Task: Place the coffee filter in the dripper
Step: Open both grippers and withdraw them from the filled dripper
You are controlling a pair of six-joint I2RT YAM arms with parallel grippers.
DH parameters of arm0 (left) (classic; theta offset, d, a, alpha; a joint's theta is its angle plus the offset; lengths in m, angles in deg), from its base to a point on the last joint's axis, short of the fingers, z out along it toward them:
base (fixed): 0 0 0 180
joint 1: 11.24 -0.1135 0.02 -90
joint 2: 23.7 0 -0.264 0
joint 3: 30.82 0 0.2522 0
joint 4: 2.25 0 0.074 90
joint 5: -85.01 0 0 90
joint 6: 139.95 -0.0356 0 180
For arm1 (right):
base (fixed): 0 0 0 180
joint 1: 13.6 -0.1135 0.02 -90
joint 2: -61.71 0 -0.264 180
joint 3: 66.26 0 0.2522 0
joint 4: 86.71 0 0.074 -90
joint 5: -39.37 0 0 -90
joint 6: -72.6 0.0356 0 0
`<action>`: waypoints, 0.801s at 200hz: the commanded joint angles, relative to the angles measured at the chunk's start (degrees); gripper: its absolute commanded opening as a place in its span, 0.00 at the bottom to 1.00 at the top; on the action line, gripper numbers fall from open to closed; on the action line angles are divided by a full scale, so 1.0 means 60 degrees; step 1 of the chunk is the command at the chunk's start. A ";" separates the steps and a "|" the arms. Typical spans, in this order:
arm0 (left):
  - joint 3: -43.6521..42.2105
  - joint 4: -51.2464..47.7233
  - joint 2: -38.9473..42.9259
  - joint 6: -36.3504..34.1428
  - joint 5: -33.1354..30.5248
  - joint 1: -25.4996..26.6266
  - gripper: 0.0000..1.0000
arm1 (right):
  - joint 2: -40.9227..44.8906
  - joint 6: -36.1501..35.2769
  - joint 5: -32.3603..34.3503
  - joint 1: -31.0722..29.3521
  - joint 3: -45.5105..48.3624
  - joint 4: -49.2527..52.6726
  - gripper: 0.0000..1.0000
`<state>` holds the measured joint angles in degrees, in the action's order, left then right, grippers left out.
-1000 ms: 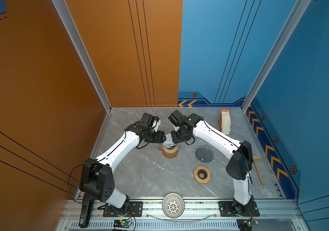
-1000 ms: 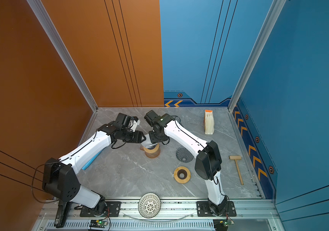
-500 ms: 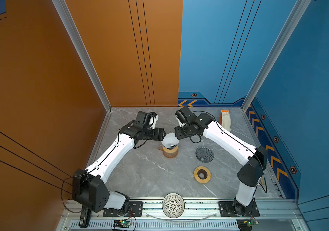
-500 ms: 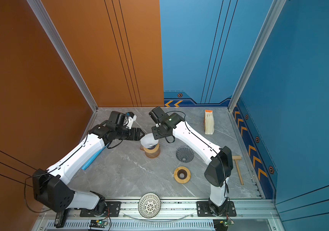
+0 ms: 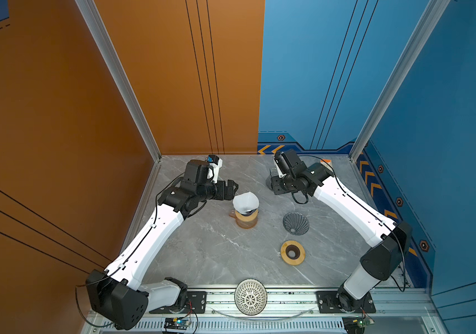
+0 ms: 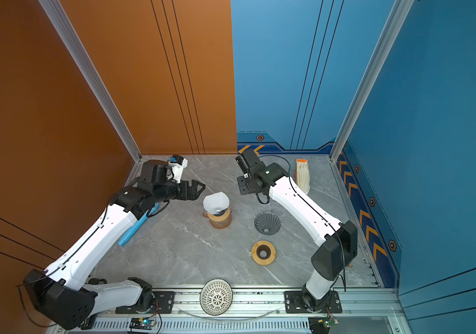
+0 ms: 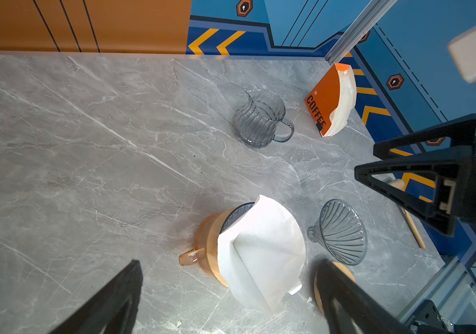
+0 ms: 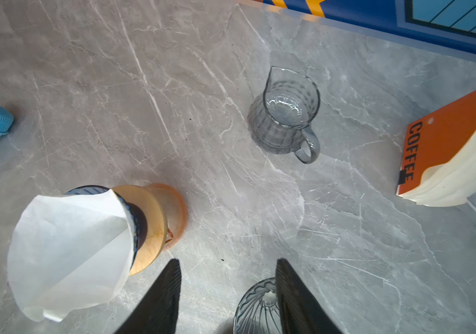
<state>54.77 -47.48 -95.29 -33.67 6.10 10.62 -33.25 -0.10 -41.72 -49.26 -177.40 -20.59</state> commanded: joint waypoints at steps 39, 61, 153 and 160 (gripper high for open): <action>-0.0813 0.1106 0.0694 -0.0065 0.0384 -0.0143 0.99 | 0.1240 -0.0378 -0.0044 0.1380 0.1279 -0.0509 0.52; -0.0948 0.1226 0.0774 0.0027 0.0420 -0.0208 0.98 | 0.1474 -0.0522 -0.0361 0.1804 0.1724 -0.0531 0.51; -0.1646 0.1286 0.1135 0.0217 0.0598 -0.0608 0.98 | 0.2736 -0.0359 -0.2902 0.2825 0.3453 0.0511 0.53; -0.1671 0.1303 0.1118 0.0218 0.0637 -0.0625 0.98 | 0.2901 -0.0283 -0.2956 0.2851 0.3645 0.0514 0.54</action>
<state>45.59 -40.81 -89.45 -32.95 8.11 7.56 -19.65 -2.57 -55.52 -32.39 -158.82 -21.13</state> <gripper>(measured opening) 0.980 0.529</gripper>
